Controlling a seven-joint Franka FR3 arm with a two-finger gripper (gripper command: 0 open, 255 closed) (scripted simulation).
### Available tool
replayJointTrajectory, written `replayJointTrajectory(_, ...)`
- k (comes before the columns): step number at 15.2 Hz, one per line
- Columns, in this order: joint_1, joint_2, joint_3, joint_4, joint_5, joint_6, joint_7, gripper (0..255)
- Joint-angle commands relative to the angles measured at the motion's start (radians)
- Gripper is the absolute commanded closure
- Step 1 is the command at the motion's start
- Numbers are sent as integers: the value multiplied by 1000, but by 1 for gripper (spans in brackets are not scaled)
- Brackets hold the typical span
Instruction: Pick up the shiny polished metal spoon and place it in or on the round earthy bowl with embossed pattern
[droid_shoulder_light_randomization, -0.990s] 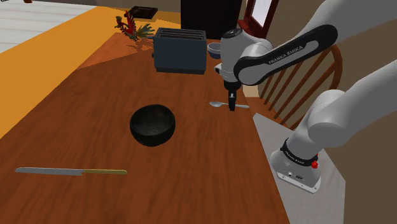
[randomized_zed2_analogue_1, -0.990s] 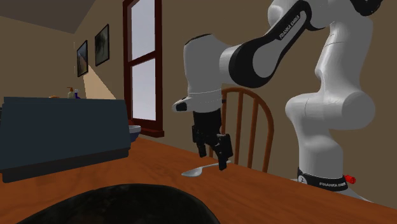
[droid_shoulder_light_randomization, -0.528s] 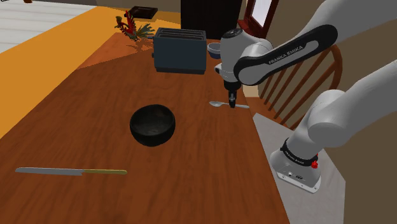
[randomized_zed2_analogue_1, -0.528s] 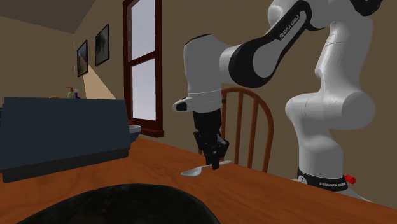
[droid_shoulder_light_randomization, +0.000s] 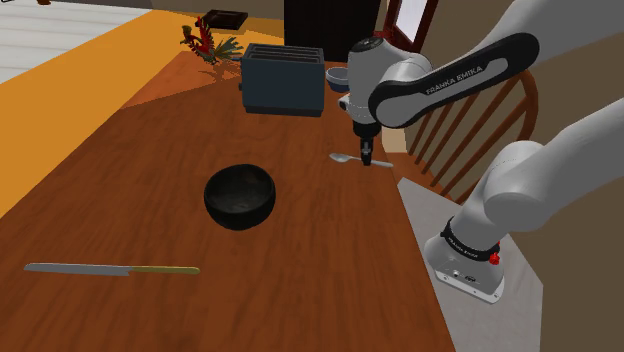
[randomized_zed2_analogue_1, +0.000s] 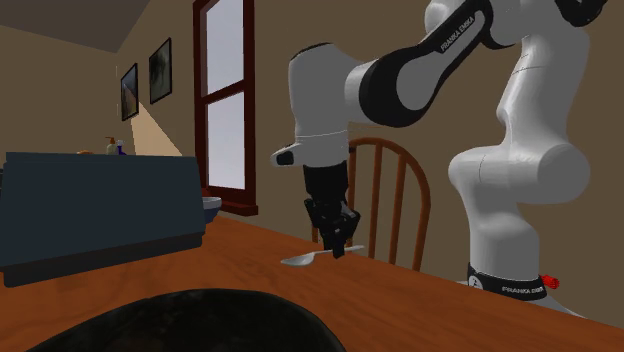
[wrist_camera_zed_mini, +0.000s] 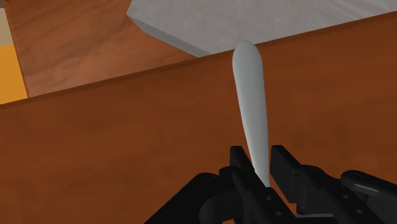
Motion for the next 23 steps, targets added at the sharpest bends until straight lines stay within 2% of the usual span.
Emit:
replayJointTrajectory(1,3,-19,0,14,6,-33,-7,255)
replayJointTrajectory(23,11,-141,-4,225,32,-361,-70,255)
